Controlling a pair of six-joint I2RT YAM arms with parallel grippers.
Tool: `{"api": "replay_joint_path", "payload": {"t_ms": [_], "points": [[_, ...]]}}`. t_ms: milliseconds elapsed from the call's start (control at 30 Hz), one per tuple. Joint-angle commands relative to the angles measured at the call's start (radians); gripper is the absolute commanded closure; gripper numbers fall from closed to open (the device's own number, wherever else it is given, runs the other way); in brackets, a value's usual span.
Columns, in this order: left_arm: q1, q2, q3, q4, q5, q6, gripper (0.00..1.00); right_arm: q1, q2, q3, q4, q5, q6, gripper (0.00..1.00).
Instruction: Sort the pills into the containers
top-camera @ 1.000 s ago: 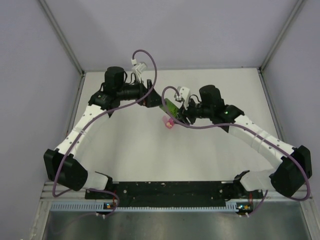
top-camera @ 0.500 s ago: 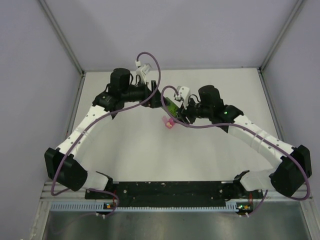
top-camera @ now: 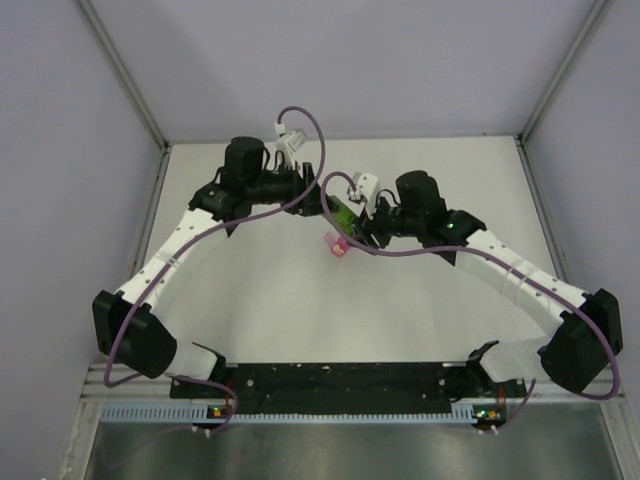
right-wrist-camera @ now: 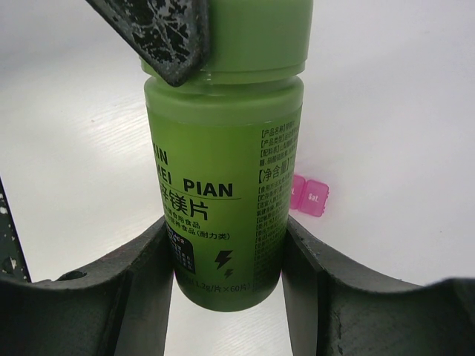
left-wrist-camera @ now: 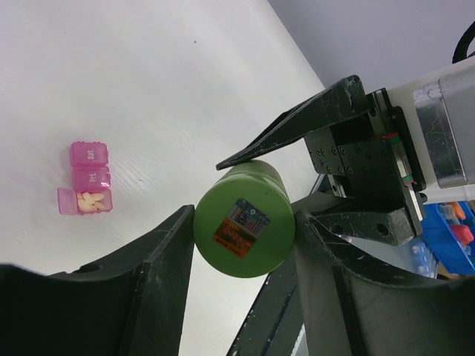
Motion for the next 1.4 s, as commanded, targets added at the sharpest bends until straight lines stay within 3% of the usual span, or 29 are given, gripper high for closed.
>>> {"api": "replay_joint_path", "payload": {"t_ms": [0,67,100,267,400,667,733,867,1000,1133,1367], "points": [[-0.005,-0.002,0.008,0.010,0.052,0.054,0.82,0.014,-0.006,0.041,0.034,-0.031,0.003,1.00],[-0.005,-0.005,-0.007,0.010,0.089,0.086,1.00,0.014,-0.009,0.041,0.028,-0.054,-0.006,1.00],[-0.005,-0.008,-0.016,0.008,0.107,0.103,1.00,0.014,-0.009,0.044,0.024,-0.066,-0.009,1.00],[-0.005,-0.045,-0.073,0.004,0.236,0.290,1.00,0.012,-0.006,0.064,-0.025,-0.192,-0.048,1.00],[-0.006,-0.091,-0.133,-0.038,0.369,0.538,1.00,0.011,0.020,0.107,-0.103,-0.342,-0.089,1.00],[-0.020,-0.102,-0.144,-0.286,0.506,1.015,1.00,0.007,0.104,0.193,-0.246,-0.577,-0.137,1.00],[-0.023,-0.094,-0.130,-0.329,0.497,1.054,0.86,0.007,0.123,0.208,-0.275,-0.597,-0.152,1.00],[-0.025,-0.094,-0.119,-0.328,0.460,1.018,0.45,0.009,0.128,0.210,-0.286,-0.584,-0.158,1.00],[-0.012,-0.121,-0.145,-0.117,0.406,0.767,0.03,0.011,0.115,0.193,-0.262,-0.516,-0.143,1.00],[0.003,-0.152,-0.165,0.074,0.365,0.521,0.01,0.012,0.091,0.153,-0.191,-0.413,-0.096,1.00],[0.040,-0.168,-0.155,0.218,0.232,0.188,0.01,0.018,0.069,0.127,-0.113,-0.245,-0.053,1.00]]}}
